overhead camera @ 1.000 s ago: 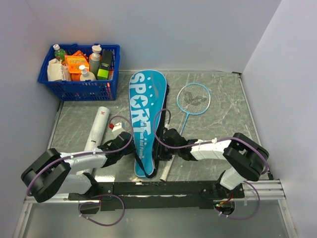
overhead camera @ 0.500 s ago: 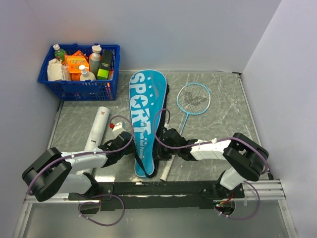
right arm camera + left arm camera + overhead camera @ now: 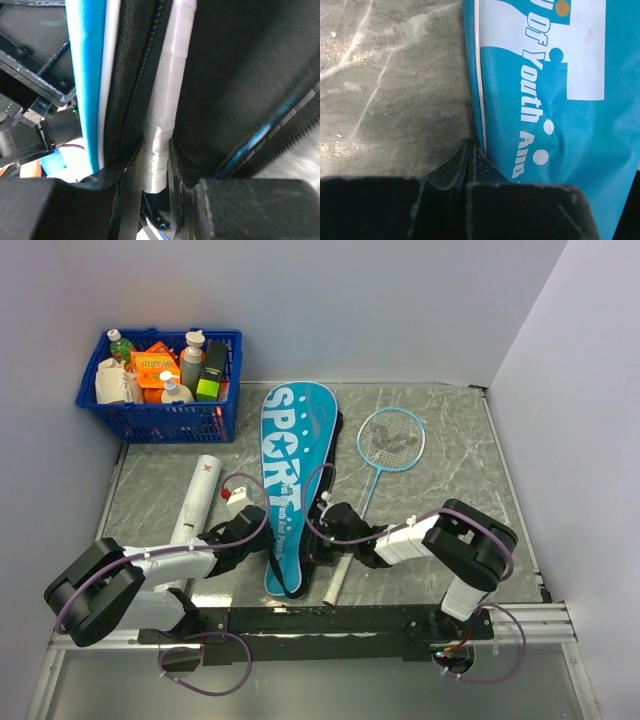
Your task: Pack up the badminton gear
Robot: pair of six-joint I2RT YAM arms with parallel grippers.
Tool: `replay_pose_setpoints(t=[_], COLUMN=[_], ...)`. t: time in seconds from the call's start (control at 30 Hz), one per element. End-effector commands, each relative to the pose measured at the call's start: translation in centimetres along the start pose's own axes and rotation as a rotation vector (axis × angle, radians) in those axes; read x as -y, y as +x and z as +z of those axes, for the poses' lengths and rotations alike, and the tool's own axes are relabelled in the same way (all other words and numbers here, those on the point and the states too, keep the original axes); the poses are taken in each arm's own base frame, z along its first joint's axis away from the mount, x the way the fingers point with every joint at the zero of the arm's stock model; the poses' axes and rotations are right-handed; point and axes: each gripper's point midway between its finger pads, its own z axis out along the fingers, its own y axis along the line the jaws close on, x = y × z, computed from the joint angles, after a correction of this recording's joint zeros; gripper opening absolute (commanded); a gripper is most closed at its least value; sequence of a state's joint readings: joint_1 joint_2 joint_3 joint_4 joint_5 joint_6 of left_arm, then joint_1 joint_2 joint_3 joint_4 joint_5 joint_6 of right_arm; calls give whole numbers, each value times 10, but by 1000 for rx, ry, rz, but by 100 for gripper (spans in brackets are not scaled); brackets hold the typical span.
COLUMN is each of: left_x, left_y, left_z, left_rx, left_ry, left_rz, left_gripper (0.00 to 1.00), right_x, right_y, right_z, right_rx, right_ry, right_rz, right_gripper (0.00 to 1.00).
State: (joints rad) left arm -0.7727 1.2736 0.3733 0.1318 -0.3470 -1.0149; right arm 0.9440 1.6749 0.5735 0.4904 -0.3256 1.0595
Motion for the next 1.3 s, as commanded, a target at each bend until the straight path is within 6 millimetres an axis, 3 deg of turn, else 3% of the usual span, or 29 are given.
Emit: replay_pose_setpoints(t=[0.0,0.17,0.3,0.33,0.37,0.4,0.43,0.5,0.53,0.57,0.67,0.83,0.97,1.07,1.13,1.17,1.27], left_x=[-21,-20,-23,-25,-23,-21,-25,-25,-24,-26,-23,-10,31,72,103,108,134], left_y=[26,24,17,14,11,8,7,1,-2,-5,-20,-57,-92,-98,-100,-93,-79], left_z=[-3,-6,-9,-11,-11,-12,-15,-18,-20,-22,-34,-60,-82,-88,-95,-86,-77], left_rx=[-96,-91,-67,-55,-42,-32,-33,-16,-5,4,51,148,202,163,148,125,100], left_ry=[-46,-39,-59,-70,-67,-62,-79,-88,-86,-95,-90,-83,27,141,200,176,172], left_rz=[31,25,32,39,37,36,44,44,42,39,23,45,106,198,269,324,424], left_gripper=[1,1,2,3,3,4,4,3,2,2,3,10,23,36,44,51,59], right_x=[-42,-43,-30,-35,-22,-21,-26,-15,-22,-12,-19,3,34,55,64,67,73], right_y=[7,14,13,4,7,4,-5,-7,-13,-18,-42,-66,-91,-111,-122,-125,-134], right_z=[6,3,-4,-10,-12,-16,-24,-33,-43,-50,-78,-128,-149,-160,-163,-164,-162], right_rx=[-24,-43,-19,25,15,32,74,87,114,128,226,319,350,377,385,385,377], right_ry=[-185,-232,-167,-162,-95,-75,-58,31,36,121,208,404,501,546,556,560,564], right_rz=[-45,-24,-31,-44,-57,-70,-83,-110,-127,-147,-201,-230,-189,-144,-115,-107,-93], right_gripper=[7,20,36,38,43,45,46,50,50,52,58,64,64,64,64,64,65])
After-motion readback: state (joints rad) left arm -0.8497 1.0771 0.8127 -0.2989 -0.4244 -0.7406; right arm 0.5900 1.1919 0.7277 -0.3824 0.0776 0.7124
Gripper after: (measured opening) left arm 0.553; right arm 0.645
